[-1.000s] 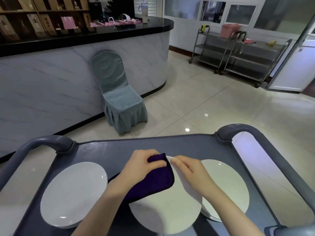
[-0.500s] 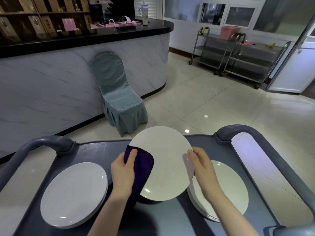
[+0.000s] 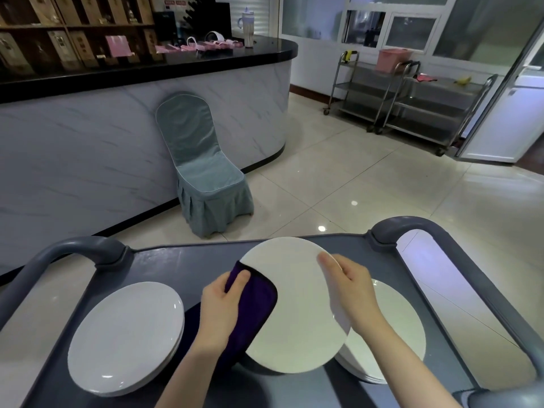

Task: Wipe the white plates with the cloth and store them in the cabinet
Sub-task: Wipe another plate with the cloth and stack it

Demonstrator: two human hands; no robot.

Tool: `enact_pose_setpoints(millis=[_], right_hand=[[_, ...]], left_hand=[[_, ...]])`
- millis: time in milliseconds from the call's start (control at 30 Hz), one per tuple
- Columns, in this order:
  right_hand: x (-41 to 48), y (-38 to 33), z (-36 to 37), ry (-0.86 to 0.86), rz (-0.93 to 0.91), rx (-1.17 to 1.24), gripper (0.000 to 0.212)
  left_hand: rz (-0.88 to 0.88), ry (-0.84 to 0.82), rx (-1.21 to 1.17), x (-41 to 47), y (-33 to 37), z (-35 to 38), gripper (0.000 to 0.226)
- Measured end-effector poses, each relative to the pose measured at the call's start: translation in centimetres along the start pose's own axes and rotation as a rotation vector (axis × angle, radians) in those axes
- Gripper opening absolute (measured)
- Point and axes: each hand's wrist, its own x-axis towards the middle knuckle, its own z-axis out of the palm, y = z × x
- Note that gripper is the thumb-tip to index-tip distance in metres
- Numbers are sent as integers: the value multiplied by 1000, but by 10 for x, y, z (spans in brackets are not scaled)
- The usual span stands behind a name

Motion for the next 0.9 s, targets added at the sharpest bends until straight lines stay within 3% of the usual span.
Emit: enact_pose_setpoints(millis=[100, 267, 333, 433, 500, 600, 767, 833, 900], right_hand=[[-2, 4, -1, -26, -26, -74, 47], [-5, -9, 10, -373, -212, -308, 51], [-5, -12, 5, -314, -197, -252, 51], [-7, -5, -2, -63, -80, -27, 48], [-8, 0, -1, 15, -34, 13, 48], [-8, 6, -3, -88, -57, -84, 49], [-5, 2, 7, -465, -182, -310, 49], [0, -4, 3, -423, -185, -289, 50], [4, -12, -4, -217, -152, -209, 50]], left_hand=[[107, -54, 122, 10, 9, -5, 26], [328, -441, 459, 19, 31, 2, 11], [272, -378, 361, 16, 27, 0, 12], [84, -128, 79, 7, 9, -3, 23], [9, -42, 29, 1, -2, -1, 30], [71, -94, 122, 4, -2, -3, 29], [293, -474, 433, 12, 20, 5, 19], [264, -450, 402, 13, 23, 6, 22], [191, -269, 252, 18, 21, 2, 20]])
